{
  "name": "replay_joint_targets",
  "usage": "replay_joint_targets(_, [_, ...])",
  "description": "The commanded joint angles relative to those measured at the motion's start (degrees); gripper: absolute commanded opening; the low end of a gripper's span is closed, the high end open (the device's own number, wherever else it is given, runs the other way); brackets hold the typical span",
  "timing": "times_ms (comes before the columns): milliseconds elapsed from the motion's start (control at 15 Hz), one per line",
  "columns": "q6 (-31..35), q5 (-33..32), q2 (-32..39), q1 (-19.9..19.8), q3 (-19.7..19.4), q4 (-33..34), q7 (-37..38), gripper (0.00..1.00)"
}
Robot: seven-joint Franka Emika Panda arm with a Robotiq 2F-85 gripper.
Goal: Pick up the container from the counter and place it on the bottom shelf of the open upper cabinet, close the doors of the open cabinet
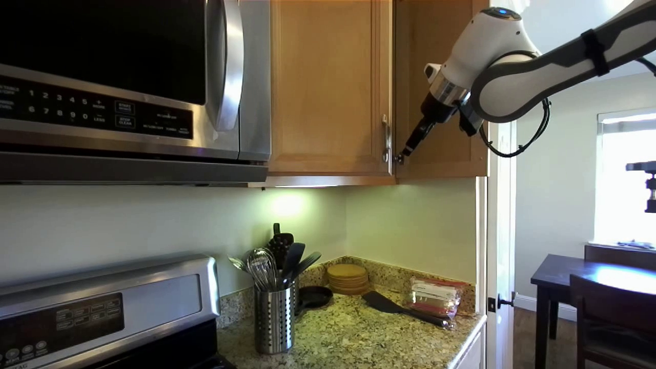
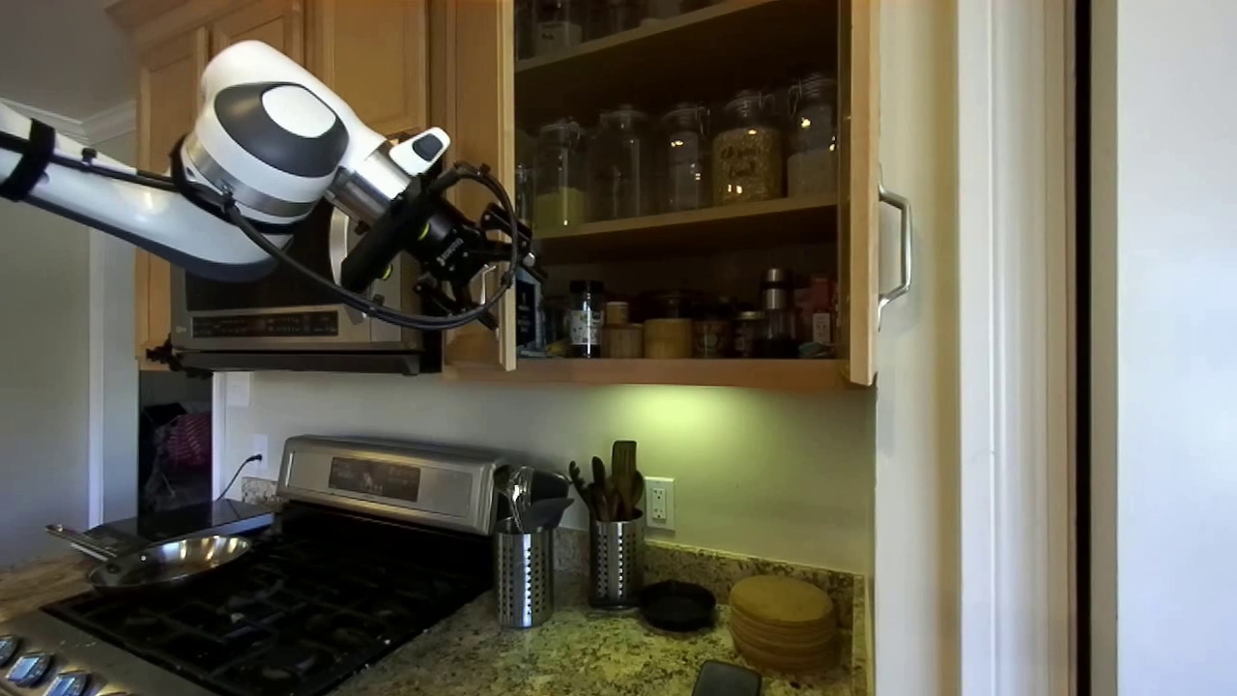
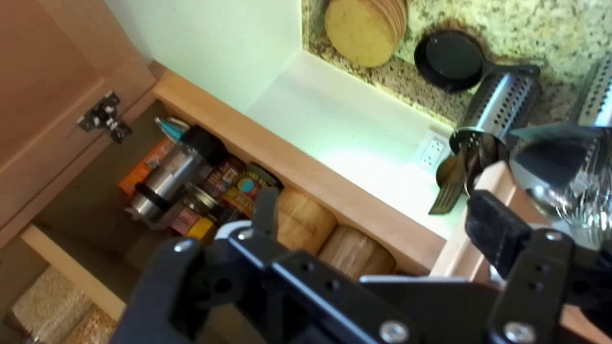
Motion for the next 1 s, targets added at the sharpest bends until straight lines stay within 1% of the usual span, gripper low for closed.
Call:
replay_joint_targets(0, [-6.49, -3.87, 0.57, -0.28, -0.84, -0.34, 1.41, 1.00])
replay_joint_targets(133, [-10.03, -3.61, 0.14, 1.32, -1.92, -1.05, 0.88, 1.00])
replay_joint_targets(267, [-13.88, -0.13, -0.61, 4.73, -3.67, -2.35, -1.03, 1.00])
replay_joint_targets(333, [-15.64, 2.64, -0.90, 7.17, -5.02, -3.00, -2.51, 1.00])
replay_joint_targets(400, [-16.63, 6.80, -1.55, 10.37, -6.87, -4.17, -4.27, 1.00])
replay_joint_targets(600, [-20.56, 16.99, -3.89, 16.26, -9.78, -6.77, -5.87, 1.00])
replay_joint_targets(733, [-23.81, 20.81, -5.33, 17.31, -10.08, -7.52, -3.90, 1.00])
replay_joint_targets(800, [-21.15, 17.53, -1.62, 15.82, -8.82, -5.10, -3.79, 1.00])
replay_joint_targets(933, [-22.60, 19.32, -2.96, 16.48, -9.16, -5.85, -3.81, 1.00])
